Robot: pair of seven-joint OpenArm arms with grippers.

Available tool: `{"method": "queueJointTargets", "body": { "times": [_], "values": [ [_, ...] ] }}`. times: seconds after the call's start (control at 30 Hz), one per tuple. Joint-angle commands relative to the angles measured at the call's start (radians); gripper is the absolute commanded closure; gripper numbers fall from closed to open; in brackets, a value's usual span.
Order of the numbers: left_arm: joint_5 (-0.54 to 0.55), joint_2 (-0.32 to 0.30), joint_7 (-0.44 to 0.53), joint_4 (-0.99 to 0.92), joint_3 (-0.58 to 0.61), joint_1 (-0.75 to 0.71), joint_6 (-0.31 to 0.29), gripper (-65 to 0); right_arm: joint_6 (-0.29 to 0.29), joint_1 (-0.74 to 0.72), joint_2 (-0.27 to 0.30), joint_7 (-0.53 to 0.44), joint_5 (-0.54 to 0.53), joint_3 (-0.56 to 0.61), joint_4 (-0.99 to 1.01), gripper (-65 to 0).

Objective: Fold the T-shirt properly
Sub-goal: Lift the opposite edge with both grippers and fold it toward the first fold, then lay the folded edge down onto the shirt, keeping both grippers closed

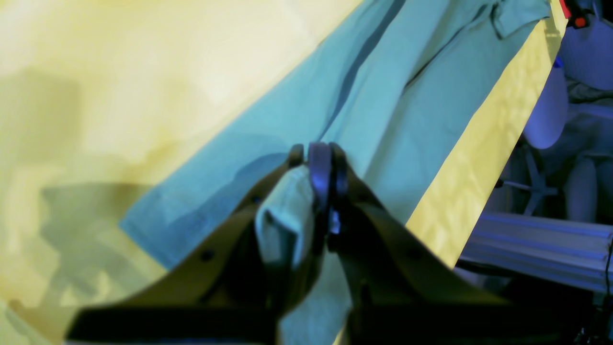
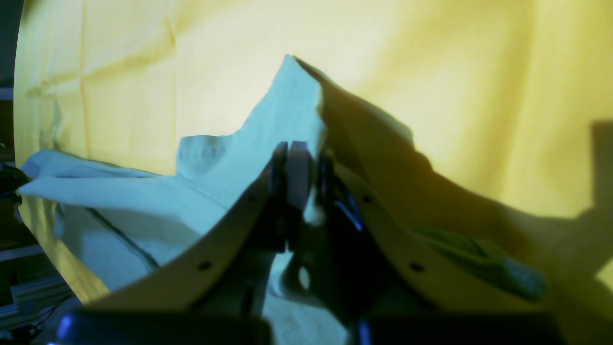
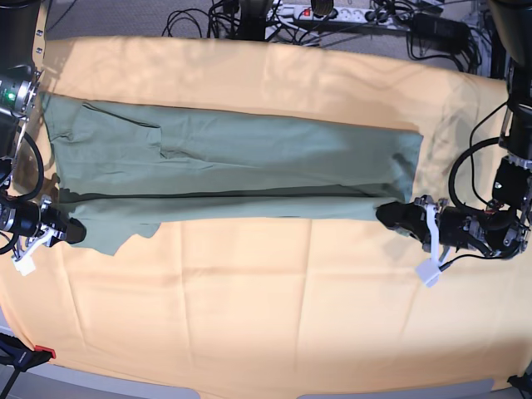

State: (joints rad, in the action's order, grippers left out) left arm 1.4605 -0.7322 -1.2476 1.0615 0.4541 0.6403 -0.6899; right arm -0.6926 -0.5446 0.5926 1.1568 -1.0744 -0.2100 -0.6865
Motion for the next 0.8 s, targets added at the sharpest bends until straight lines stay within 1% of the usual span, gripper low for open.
{"method": "queueJointTargets", "body": {
  "times": [0.0,0.23,0.43,0.67,0.77],
  "values": [
    [0.023,-0.023,0.004,0.012,-0.010,0.030,-0.008,0.0,-0.006,-0.032,0.026,-0.011,-0.021,-0.004,-0.019,0.0],
    [0.023,-0.024,-0.031,0.015,-0.010,0.019,-0.008,0.0,-0.006,-0.032,0.026,-0.010,-0.021,-0.004,-0.019,0.0],
    [0.023,-0.024,-0.148,0.015,-0.010,0.019,-0.008,0.0,-0.006,-0.032,0.026,0.019,-0.021,-0.004,-0.019,0.0],
    [0.023,-0.023,-0.149,0.015,-0.010,0.018,-0.008,0.0,-0.006,-0.032,0.026,0.019,-0.022,-0.004,-0.019,0.0],
    [0.023,-0.018,-0.149,0.015,-0.010,0.019,0.003,0.0,-0.006,-0.032,0.026,0.019,-0.022,-0.004,-0.019,0.0]
  ]
}}
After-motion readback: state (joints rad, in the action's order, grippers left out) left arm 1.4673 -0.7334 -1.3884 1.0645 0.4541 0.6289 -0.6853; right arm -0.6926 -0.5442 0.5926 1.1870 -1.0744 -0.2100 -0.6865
